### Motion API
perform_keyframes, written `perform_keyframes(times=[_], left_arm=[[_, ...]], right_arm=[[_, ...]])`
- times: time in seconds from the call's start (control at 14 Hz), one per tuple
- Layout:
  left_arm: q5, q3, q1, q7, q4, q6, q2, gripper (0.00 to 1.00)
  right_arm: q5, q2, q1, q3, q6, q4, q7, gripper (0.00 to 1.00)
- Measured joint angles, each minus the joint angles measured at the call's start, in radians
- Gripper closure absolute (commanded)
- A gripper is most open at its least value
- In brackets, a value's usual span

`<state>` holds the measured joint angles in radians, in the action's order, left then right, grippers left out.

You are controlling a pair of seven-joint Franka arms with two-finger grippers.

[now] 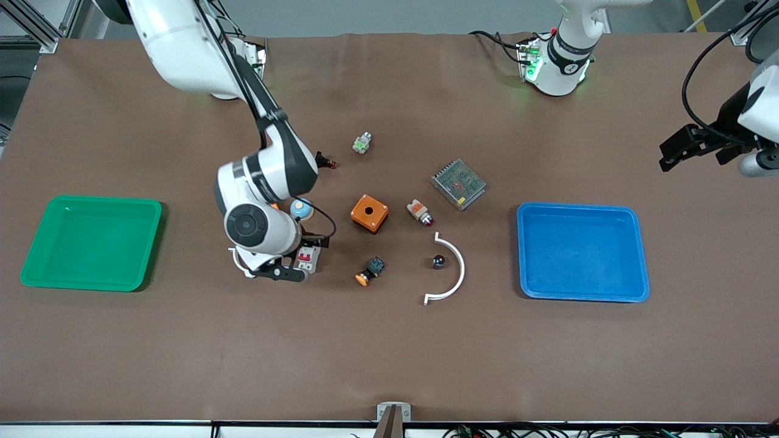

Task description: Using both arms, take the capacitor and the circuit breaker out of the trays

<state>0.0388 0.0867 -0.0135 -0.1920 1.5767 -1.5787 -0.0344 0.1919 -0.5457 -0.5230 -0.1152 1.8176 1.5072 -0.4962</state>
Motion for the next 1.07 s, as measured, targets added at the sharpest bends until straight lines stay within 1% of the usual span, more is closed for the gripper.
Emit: perform_keyframes(times=[0.14, 0.29, 0.43, 0.5, 0.64, 0.86, 1.07], left_arm=[[0.0, 0.012, -0.003, 0.0, 0.031, 0.0, -0.033, 0.0], [0.0, 0.022, -0.005, 0.0, 0.048, 0.001, -0.048, 0.0], [0.0, 0.034, -0.008, 0.0, 0.055, 0.001, -0.049, 0.0], [0.0, 0.042, -0.008, 0.0, 0.057, 0.001, -0.049, 0.0], [0.0, 0.054, -0.009, 0.0, 0.058, 0.001, -0.049, 0.0], [0.0, 0.054, -0.009, 0.0, 0.058, 0.001, -0.048, 0.0], [-0.003, 0.054, -0.008, 0.019, 0.058, 0.0, -0.043, 0.0]], right_arm=[[0.0, 0.151, 0.03, -0.01, -0.167, 0.002, 0.001, 0.0], [-0.001, 0.302, 0.09, -0.014, -0.279, 0.034, 0.036, 0.0], [-0.01, 0.415, 0.163, -0.015, -0.315, 0.092, 0.107, 0.0], [-0.026, 0.451, 0.199, -0.016, -0.317, 0.115, 0.148, 0.0], [-0.053, 0.489, 0.277, -0.017, -0.316, 0.136, 0.25, 0.0], [-0.098, 0.505, 0.387, -0.019, -0.305, 0.132, 0.387, 0.0], [-0.137, 0.512, 0.428, -0.018, -0.297, 0.088, 0.412, 0.0]])
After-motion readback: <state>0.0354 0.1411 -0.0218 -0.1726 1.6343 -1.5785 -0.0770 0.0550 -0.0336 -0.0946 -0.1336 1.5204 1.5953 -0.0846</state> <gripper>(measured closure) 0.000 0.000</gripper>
